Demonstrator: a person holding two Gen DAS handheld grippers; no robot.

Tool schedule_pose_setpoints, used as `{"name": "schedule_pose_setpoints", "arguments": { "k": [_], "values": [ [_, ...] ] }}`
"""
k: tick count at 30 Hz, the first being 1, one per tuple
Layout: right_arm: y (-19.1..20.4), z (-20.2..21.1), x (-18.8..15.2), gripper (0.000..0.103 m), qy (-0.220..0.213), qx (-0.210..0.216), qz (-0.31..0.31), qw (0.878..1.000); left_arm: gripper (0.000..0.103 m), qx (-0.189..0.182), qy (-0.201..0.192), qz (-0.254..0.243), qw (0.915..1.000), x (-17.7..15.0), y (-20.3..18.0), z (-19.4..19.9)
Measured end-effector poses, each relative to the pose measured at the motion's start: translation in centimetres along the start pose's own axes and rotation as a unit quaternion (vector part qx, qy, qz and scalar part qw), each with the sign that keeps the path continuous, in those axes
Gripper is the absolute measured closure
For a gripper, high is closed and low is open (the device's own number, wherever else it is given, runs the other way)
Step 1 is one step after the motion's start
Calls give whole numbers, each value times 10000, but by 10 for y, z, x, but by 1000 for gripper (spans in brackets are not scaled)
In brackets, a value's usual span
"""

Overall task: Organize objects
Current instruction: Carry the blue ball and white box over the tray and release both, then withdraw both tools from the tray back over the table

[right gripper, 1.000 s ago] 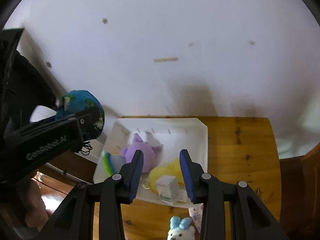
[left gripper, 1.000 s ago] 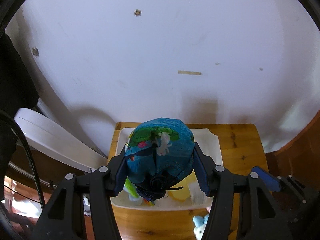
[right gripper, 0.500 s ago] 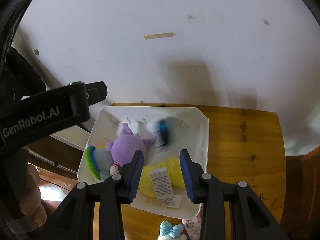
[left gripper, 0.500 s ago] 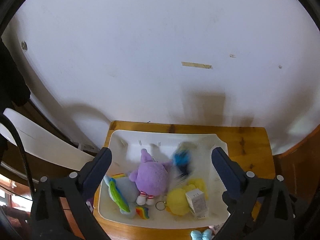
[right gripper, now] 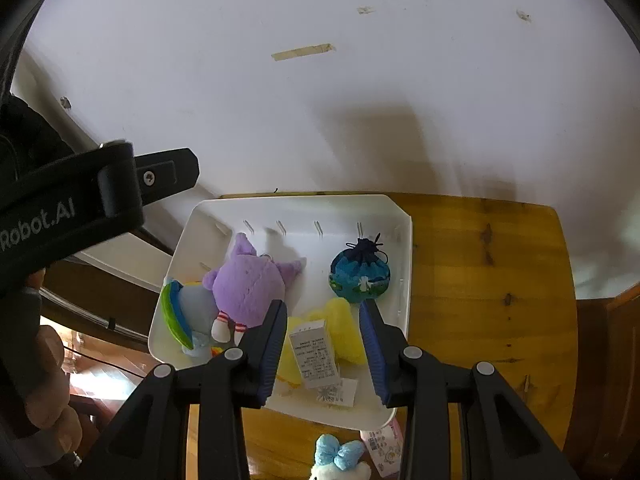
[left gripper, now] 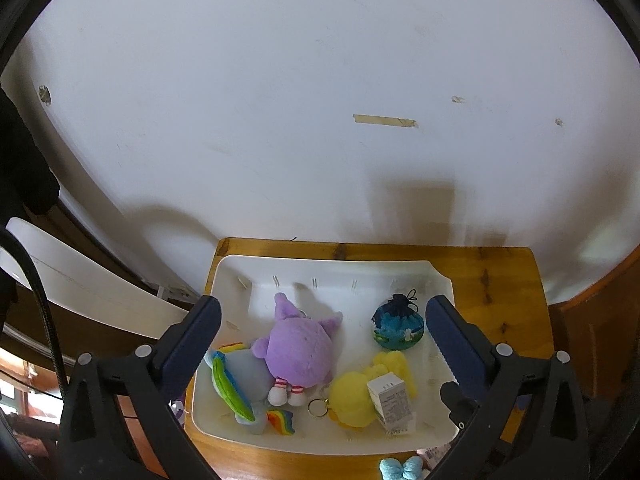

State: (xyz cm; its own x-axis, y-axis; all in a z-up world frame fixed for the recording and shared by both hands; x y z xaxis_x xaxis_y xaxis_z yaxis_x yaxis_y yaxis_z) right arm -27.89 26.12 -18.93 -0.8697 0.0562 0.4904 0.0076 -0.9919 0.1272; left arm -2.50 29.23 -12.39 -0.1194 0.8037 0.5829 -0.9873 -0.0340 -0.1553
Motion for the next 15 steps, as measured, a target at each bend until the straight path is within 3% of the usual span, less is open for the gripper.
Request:
{"name": "schedule_pose_setpoints", "arguments": {
  "k": [13,15],
  "values": [
    [10,20,-13,65,-123,-41,-62,9999,1,-9,-138,-121,9998,-11,-2,30],
    [10,26,-15,65,-197,-294,-385,9986,1,-7,-181,-119,9998,-12,-2,37]
  ]
}}
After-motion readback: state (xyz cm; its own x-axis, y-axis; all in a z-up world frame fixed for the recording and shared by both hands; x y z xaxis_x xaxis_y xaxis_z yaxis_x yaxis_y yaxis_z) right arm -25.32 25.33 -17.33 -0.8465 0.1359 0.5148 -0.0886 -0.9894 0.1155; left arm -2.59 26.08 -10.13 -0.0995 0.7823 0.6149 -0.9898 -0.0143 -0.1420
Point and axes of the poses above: each gripper's, at about its wrist camera, not at the fingertips, and z roughly against the way its jaws point, y to its left, x to its top, the point moved 6 cm from there along -z, roughly the way its jaws point, and after that the axes turned 7 degrees about z, right-handed, at the moved point
